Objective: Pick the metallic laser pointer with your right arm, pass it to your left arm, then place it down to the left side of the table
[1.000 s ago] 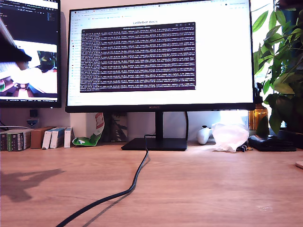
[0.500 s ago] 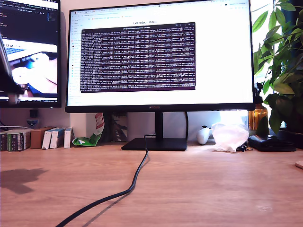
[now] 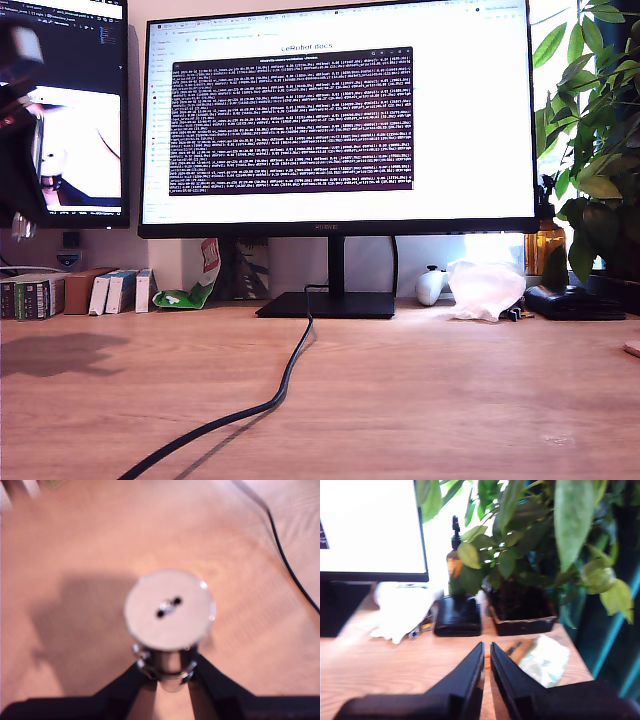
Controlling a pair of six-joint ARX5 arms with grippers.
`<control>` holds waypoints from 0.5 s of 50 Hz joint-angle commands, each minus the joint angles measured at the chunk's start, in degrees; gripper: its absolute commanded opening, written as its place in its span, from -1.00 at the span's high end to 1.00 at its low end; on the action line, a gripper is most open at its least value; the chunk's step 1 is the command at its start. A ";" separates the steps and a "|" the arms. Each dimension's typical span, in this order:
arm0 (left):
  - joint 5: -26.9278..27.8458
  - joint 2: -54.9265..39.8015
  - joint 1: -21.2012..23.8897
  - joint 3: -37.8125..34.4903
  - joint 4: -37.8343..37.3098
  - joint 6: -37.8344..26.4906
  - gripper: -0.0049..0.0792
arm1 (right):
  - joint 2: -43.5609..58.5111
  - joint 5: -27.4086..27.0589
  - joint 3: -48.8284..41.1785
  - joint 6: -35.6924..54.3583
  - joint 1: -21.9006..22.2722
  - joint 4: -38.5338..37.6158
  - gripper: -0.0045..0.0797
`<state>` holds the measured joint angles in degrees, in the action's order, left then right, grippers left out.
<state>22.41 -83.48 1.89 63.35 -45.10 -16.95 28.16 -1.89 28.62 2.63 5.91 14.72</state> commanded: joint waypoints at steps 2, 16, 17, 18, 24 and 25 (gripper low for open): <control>0.04 -5.53 0.13 3.52 -6.64 -0.02 0.94 | 0.00 0.42 -0.09 0.11 -0.77 -0.68 0.92; 3.89 -19.47 0.11 13.94 -22.71 -1.92 0.94 | 0.00 0.46 -0.09 0.96 -3.15 -1.53 0.92; 4.48 -20.24 0.09 14.60 -23.98 -2.60 0.94 | 0.00 0.46 -0.09 1.22 -3.30 -1.60 0.92; 5.01 -21.20 0.09 15.37 -25.29 -2.64 0.94 | 0.00 0.46 -0.09 1.53 -3.45 -1.64 0.92; 5.86 -26.64 -0.26 19.06 -30.73 -2.99 0.94 | 0.00 0.46 -0.09 2.32 -4.35 -1.75 0.92; 5.86 -27.56 -0.33 19.58 -31.45 -3.02 0.94 | 0.00 0.44 -0.09 2.38 -4.48 -1.77 0.92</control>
<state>27.99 -108.31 1.85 81.76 -75.20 -19.44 28.16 -1.63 28.62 4.60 2.07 13.63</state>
